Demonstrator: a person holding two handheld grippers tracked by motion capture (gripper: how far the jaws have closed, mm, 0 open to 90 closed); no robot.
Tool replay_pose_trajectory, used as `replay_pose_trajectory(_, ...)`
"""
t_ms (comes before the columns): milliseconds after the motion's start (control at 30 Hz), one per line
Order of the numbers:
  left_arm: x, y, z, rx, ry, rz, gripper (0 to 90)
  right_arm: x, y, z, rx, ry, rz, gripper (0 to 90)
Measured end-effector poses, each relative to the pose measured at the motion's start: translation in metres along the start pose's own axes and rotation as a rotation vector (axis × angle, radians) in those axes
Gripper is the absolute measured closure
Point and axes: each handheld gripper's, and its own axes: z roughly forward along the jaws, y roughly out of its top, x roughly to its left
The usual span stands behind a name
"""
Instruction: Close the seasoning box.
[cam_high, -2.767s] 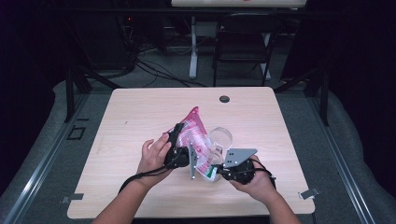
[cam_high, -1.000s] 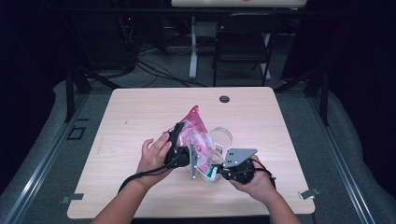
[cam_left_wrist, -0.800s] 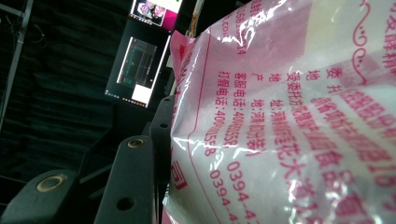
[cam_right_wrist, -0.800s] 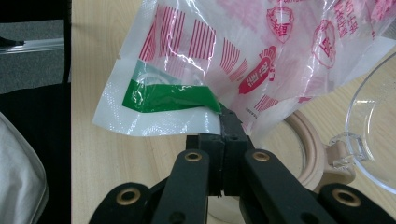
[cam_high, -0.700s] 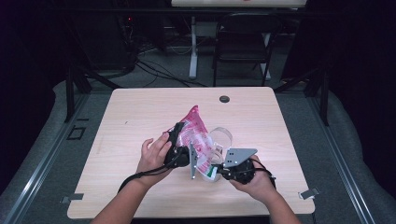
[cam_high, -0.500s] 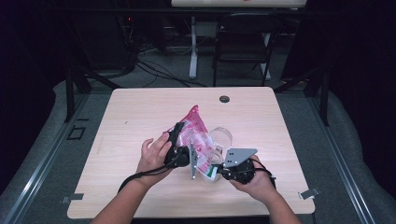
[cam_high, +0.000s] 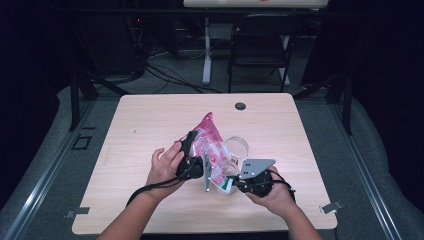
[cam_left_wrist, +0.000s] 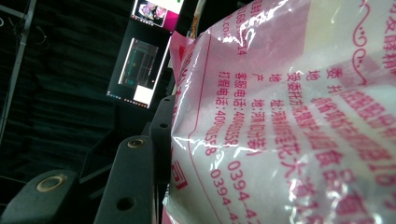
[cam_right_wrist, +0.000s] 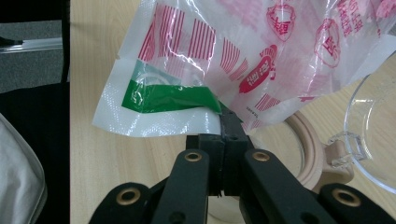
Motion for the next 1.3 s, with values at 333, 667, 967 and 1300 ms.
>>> replay_pose_trajectory(333,-0.0004,0.0005,0.0003,-0.002,0.002,0.002,59.4,-0.0001,-0.0003,0.0005,0.003,-0.003,-0.004,90.0)
replay_pose_trajectory(667,-0.0004,0.0010,0.0000,-0.003,0.001,0.008,59.3,0.0000,-0.0003,0.0004,0.008,-0.010,-0.006,90.0)
replay_pose_trajectory(967,0.0006,0.0021,0.0002,-0.005,0.004,0.014,59.2,-0.0001,-0.0005,0.0005,0.002,-0.011,-0.002,90.0)
replay_pose_trajectory(1300,0.0011,0.0034,-0.0011,0.002,0.011,0.026,59.0,-0.0002,-0.0005,0.0003,0.003,-0.013,-0.002,90.0)
